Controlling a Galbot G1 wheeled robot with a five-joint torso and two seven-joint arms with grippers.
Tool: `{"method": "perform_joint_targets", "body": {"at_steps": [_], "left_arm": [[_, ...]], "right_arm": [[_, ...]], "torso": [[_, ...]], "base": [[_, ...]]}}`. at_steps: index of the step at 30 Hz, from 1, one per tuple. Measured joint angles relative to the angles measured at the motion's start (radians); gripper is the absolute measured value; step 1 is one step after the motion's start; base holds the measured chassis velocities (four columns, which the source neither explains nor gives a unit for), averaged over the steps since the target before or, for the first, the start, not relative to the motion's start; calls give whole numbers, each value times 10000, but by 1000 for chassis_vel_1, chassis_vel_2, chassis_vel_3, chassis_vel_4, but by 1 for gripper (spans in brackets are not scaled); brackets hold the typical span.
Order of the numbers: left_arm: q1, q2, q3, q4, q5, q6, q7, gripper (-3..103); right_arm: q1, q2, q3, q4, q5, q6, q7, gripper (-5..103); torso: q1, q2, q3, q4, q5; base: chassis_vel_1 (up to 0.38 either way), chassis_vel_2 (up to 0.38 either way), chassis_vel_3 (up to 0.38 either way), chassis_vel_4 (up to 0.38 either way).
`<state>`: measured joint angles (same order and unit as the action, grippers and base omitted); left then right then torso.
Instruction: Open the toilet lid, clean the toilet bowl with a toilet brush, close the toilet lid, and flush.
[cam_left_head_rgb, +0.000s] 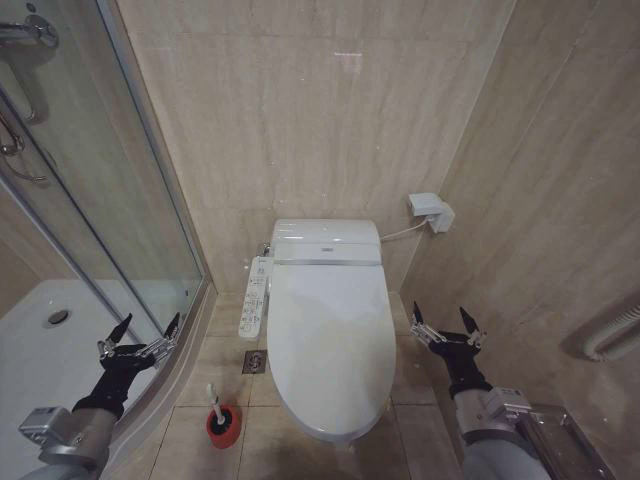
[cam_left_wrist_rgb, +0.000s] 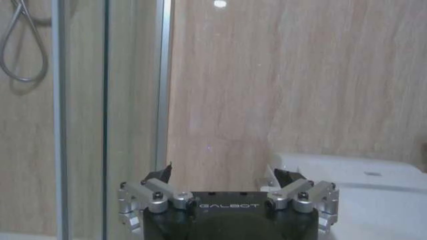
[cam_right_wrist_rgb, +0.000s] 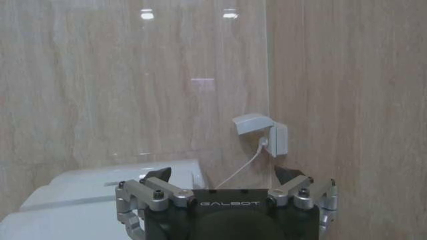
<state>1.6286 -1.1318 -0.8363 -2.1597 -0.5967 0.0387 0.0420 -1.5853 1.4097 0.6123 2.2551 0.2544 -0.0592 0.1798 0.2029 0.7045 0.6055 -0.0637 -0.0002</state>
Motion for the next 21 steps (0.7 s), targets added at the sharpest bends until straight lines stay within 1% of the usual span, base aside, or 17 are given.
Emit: {"method": "perform_joint_targets", "body": {"at_steps": [2, 3, 5, 6, 8, 9, 11, 12, 14, 15, 17, 18, 19, 21], "left_arm": [[-423, 369, 220, 494, -166, -123, -1, 100], [-423, 369, 220, 494, -166, -123, -1, 100], [-948, 868, 453, 1078, -376, -281, -3, 100], [-948, 868, 453, 1078, -376, -281, -3, 100], [-1437, 1311, 682, 1505, -545, -380, 1, 100], [-1437, 1311, 682, 1505, -545, -380, 1, 100], [-1830, 1590, 965, 1748, -763, -408, 6, 100], [-2000, 1679, 1090, 1851, -816, -419, 4, 100], [-2619, 1967, 1643, 2355, -885, -514, -12, 100], [-2619, 1967, 1643, 2355, -885, -514, -12, 100], [-3313, 2234, 2246, 3044, -958, -649, -25, 99], [-3741, 2392, 2588, 3502, -1009, -737, -37, 99], [-3741, 2392, 2588, 3502, -1009, -737, -37, 99], [-4837, 2700, 3368, 4481, -1156, -886, -55, 99]], "right_arm": [[0, -1, 0, 0, 0, 0, -1, 100], [0, -1, 0, 0, 0, 0, -1, 100], [0, 0, 0, 0, 0, 0, 1, 100], [0, 0, 0, 0, 0, 0, 1, 100], [0, 0, 0, 0, -1, 0, 0, 100], [0, 0, 0, 0, -1, 0, 0, 100], [0, 0, 0, 0, -1, 0, -1, 100], [0, 0, -1, 0, -1, 0, -1, 100], [-1, -1, 0, 0, -1, 0, -1, 100], [-1, -1, 0, 0, -1, 0, -1, 100], [0, 0, 0, 1, -1, 0, 0, 100], [0, 0, 0, 0, -1, 0, 3, 100], [0, 0, 0, 0, -1, 0, 3, 100], [2, 1, 0, 1, -1, 0, 0, 100]], "torso": [[0, 0, 0, -1, -3], [0, 0, 0, -1, -3], [0, 0, 0, -5, 0], [0, 0, 0, -5, 0], [1, 0, 1, -6, -1], [1, 0, 1, -6, -1], [1, -1, 1, 0, 2], [1, 0, 1, -2, 1], [0, 0, 0, -1, 2], [0, 0, 0, -1, 2], [0, 0, 0, -5, 0], [1, 0, 0, -2, 2], [1, 0, 0, -2, 2], [1, -1, 1, -5, 0]], "base": [[0, 0, 0, 0], [0, 0, 0, 0], [0, 0, 0, 0], [0, 0, 0, 0], [0, 0, 0, 0], [0, 0, 0, 0], [0, 0, 0, 0], [0, 0, 0, 0], [0, 0, 0, 0], [0, 0, 0, 0], [0, 0, 0, 0], [0, 0, 0, 0], [0, 0, 0, 0], [0, 0, 0, 0]]}}
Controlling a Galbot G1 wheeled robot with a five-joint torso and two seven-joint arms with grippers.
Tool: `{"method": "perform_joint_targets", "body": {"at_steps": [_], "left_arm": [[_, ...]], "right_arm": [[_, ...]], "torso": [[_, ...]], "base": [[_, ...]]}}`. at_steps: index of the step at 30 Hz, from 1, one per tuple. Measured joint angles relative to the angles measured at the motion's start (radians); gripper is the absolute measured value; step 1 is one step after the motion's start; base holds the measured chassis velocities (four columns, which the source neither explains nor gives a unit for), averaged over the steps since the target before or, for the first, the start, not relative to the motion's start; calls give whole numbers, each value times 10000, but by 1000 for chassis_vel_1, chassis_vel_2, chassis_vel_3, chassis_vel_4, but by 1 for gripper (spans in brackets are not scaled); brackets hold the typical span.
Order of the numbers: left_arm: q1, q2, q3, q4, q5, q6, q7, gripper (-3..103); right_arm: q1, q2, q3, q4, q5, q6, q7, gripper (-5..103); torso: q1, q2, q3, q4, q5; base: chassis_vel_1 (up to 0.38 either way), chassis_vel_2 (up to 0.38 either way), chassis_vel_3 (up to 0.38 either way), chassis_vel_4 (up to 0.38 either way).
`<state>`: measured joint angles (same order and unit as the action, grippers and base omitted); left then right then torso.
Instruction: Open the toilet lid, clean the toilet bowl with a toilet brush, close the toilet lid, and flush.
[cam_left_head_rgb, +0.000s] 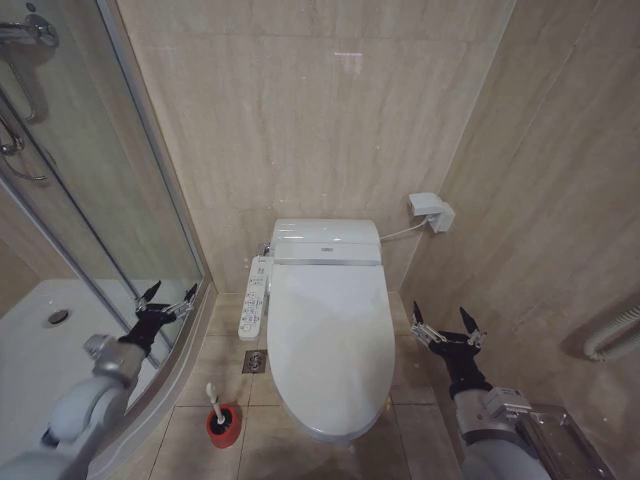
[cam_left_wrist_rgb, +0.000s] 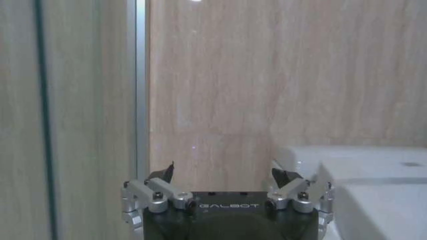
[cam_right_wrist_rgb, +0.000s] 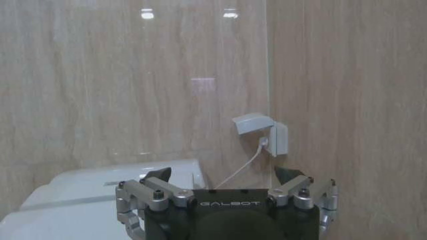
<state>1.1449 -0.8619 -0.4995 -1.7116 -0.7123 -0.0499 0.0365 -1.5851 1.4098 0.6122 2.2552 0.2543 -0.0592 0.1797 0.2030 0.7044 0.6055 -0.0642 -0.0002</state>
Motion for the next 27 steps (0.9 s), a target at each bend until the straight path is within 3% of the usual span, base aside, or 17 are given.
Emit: {"method": "perform_joint_targets", "body": {"at_steps": [5, 14, 16, 27], "left_arm": [[-1899, 288, 1169, 1533, -139, -214, 83, 98], [-4184, 267, 2486, 3815, -200, -416, 619, 97], [-5013, 315, 3237, 4510, -315, -488, 822, 97], [-6659, 24, 5169, 5200, -753, -505, 1004, 97]], "right_arm": [[-1, -1, 0, -1, 0, 0, -1, 100], [-3, -1, -1, -1, 0, 0, -2, 100], [-2, -1, -1, 0, 0, 0, -1, 100], [-2, -1, 0, 0, 0, 0, 1, 100]], "torso": [[1, 0, 1, 2, 0], [-1, 0, 0, 7, 5], [0, 0, 1, 1, -1], [-1, 0, 0, 0, 3]], "base": [[0, 0, 0, 0], [0, 0, 0, 0], [0, 0, 0, 0], [0, 0, 0, 0]]}}
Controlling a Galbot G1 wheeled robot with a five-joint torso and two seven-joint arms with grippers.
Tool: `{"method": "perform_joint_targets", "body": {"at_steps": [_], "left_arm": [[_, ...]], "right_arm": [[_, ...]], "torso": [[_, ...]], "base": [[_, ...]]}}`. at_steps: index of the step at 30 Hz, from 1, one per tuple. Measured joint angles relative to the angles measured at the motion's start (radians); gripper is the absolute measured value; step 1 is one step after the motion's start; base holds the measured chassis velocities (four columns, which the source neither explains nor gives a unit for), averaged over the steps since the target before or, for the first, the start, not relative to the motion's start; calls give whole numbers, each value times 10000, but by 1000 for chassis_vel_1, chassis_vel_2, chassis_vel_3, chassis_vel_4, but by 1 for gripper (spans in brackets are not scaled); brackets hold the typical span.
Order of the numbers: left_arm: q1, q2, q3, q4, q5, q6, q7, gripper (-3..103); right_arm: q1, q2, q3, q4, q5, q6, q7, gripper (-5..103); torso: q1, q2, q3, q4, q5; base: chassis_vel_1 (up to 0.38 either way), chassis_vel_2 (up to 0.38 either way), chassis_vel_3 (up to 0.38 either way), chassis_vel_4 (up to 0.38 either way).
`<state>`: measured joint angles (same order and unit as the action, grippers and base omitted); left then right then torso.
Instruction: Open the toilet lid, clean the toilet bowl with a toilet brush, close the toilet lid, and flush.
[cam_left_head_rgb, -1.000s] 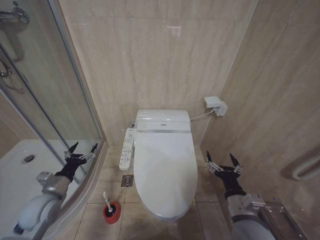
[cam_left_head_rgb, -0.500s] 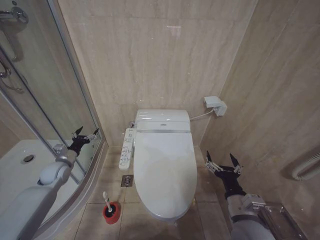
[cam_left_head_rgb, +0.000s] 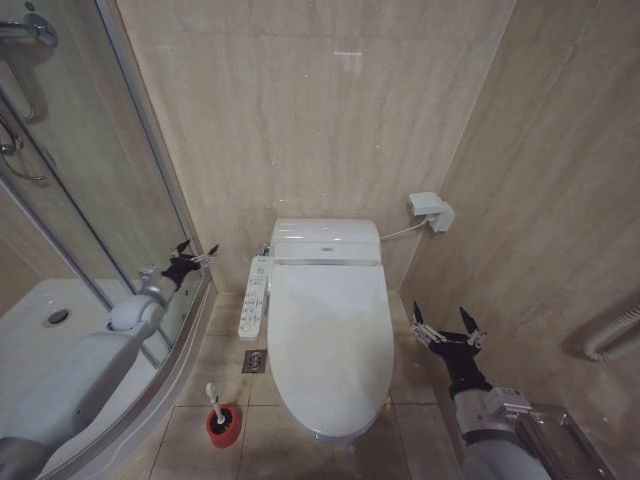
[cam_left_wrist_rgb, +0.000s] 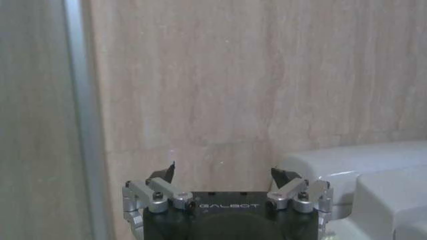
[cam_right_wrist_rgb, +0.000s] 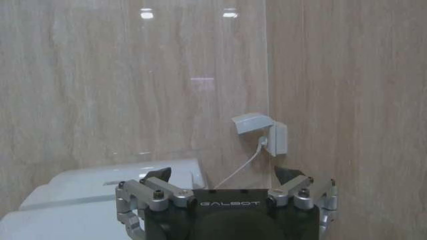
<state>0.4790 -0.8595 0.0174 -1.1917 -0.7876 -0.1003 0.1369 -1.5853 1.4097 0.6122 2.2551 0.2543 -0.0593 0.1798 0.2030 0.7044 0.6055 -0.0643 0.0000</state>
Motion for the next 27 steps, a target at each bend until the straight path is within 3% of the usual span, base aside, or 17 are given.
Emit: {"method": "perform_joint_targets", "body": {"at_steps": [7, 11, 12, 18, 19, 26, 27], "left_arm": [[-1434, -363, 917, 1112, -45, -171, 157, 95], [-2567, -578, 1769, 2238, -240, -431, 643, 95], [-2793, -621, 2033, 2470, -405, -467, 720, 84], [-3966, -973, 3444, 3939, -671, -855, 1532, 84], [-4183, -1102, 3670, 4319, -674, -995, 1815, 58], [-4726, -1675, 4076, 5890, -369, -1766, 3108, 58], [-4744, -1766, 4077, 6125, -212, -1904, 3255, 31]], "right_arm": [[0, 0, 0, 0, 0, 0, -1, 100], [0, 0, 0, 0, 0, 0, -1, 100], [0, 0, 0, 0, 0, 0, -2, 100], [0, 0, 0, 0, 0, 0, -1, 100], [0, 0, 0, 0, 0, 0, -1, 100], [0, 0, 0, 0, 0, 0, -1, 100], [0, 0, 0, 0, 0, 0, 0, 100]], "torso": [[0, 0, 0, 2, 3], [0, 0, -1, 2, 4], [0, 0, 0, 5, 0], [1, 0, 0, 1, -1], [0, 0, 0, 1, -3], [0, 0, 0, 4, 1], [0, 1, 0, 2, 1]], "base": [[0, 0, 0, 0], [0, 0, 0, 0], [0, 0, 0, 0], [0, 0, 0, 0], [0, 0, 0, 0], [0, 0, 0, 0], [0, 0, 0, 0]]}}
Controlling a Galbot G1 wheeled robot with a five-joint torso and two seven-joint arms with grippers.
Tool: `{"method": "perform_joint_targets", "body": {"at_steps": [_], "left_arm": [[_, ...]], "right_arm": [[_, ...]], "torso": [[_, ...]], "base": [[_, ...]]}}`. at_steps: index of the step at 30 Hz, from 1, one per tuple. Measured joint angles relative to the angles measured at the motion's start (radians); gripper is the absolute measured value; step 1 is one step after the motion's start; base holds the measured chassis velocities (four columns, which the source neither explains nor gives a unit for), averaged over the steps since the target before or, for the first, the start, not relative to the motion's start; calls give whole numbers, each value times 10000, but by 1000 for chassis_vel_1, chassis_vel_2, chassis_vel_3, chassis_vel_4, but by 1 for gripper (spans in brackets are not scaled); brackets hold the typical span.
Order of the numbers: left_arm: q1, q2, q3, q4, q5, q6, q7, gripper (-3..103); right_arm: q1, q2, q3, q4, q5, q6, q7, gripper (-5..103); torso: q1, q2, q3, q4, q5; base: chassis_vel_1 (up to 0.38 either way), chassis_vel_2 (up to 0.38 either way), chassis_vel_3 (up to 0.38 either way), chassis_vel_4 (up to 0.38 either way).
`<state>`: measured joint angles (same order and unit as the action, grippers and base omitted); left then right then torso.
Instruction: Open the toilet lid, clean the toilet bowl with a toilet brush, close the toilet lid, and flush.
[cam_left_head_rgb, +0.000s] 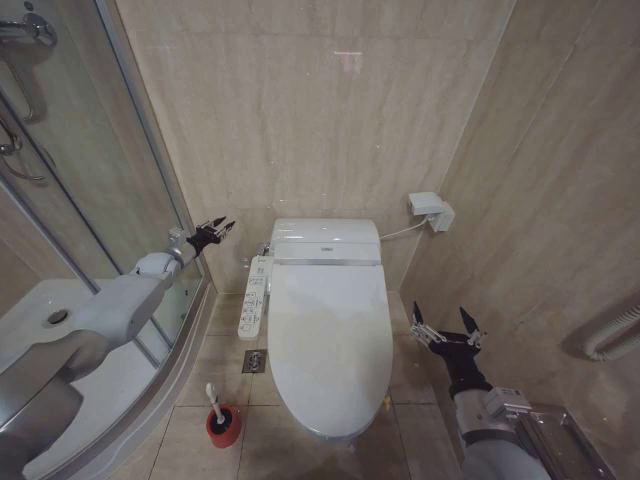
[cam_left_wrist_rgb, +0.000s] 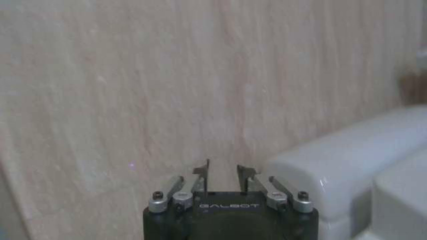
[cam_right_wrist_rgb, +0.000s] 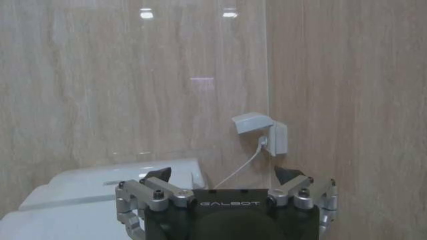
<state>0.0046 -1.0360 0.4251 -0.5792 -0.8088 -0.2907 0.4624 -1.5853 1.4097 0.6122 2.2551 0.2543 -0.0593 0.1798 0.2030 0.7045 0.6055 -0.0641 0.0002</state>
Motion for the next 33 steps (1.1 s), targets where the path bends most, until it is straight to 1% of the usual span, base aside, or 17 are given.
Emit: {"method": "perform_joint_targets", "body": {"at_steps": [1, 2, 3, 4, 5, 7, 8, 13, 14, 15, 18, 27, 30, 31, 33], "left_arm": [[-6, -175, -13, 448, 366, -279, 271, 31], [-3, -259, -33, 683, 640, -430, 409, 31], [-3, -259, -33, 683, 640, -430, 409, 31], [12, -331, -52, 927, 885, -586, 538, 31], [48, -407, -86, 1183, 1092, -736, 685, 31], [82, -436, -125, 1272, 1166, -773, 734, 31], [136, -448, -179, 1309, 1215, -786, 752, 4], [367, -370, -272, 1078, 1306, -852, 795, 4], [373, -372, -273, 1040, 1381, -916, 817, 0], [373, -372, -273, 1040, 1381, -916, 817, 0], [416, -443, -370, 915, 1900, -1263, 962, 0], [641, -334, -669, 552, 2041, -1305, 1010, 0], [691, -270, -694, 470, 2021, -1281, 1184, 0], [720, -262, -702, 467, 2009, -1275, 1324, 0], [844, -241, -703, 453, 1887, -1294, 1785, 0]], "right_arm": [[0, 0, 0, 0, 0, 0, 0, 100], [0, 0, 0, 0, 0, 0, 0, 100], [0, 0, 0, 0, 0, 0, 0, 100], [0, 0, 0, 0, 0, 0, 0, 100], [0, 0, 0, 0, 0, 0, 0, 100], [0, 0, 0, 0, 0, 0, 0, 100], [0, 0, 0, 1, 0, 0, 0, 100], [0, 0, 0, 0, 0, 0, 0, 100], [0, 0, 0, 0, 0, 0, 0, 100], [0, 0, 0, 0, 0, 0, 0, 100], [-1, 0, 0, 0, 0, 0, 0, 100], [-1, 0, 0, 0, 0, 0, 0, 100], [4, -1, 0, 0, 0, 0, 0, 100], [5, 0, 0, 0, 0, 0, 0, 100], [5, 0, 0, 0, 0, 0, 0, 100]], "torso": [[0, 0, 0, 2, -1], [0, 0, 1, 0, -3], [0, 0, 1, 0, -3], [0, 0, 0, -1, -3], [0, 0, 0, 4, -2], [0, 0, 1, 2, -3], [0, 0, 0, 2, -3], [-1, 0, 0, 2, -3], [-1, 0, 0, 2, -2], [-1, 0, 0, 2, -2], [-3, 1, -1, -2, -1], [-2, 1, -1, -3, -2], [4, 0, 1, 4, 3], [10, -3, 5, 6, -1], [9, -3, 3, -1, -6]], "base": [[0, 0, 0, 0], [0, 0, 0, 0], [0, 0, 0, 0], [0, 0, 0, 0], [0, 0, 0, 0], [0, 0, 0, 0], [0, 0, 0, 0], [0, 0, 0, 0], [0, 0, 0, 0], [0, 0, 0, 0], [-11, 7, 9, -17], [-100, 101, 110, -113], [-160, 169, 169, -149], [-139, 163, 93, -141], [-86, 89, 49, -49]]}}
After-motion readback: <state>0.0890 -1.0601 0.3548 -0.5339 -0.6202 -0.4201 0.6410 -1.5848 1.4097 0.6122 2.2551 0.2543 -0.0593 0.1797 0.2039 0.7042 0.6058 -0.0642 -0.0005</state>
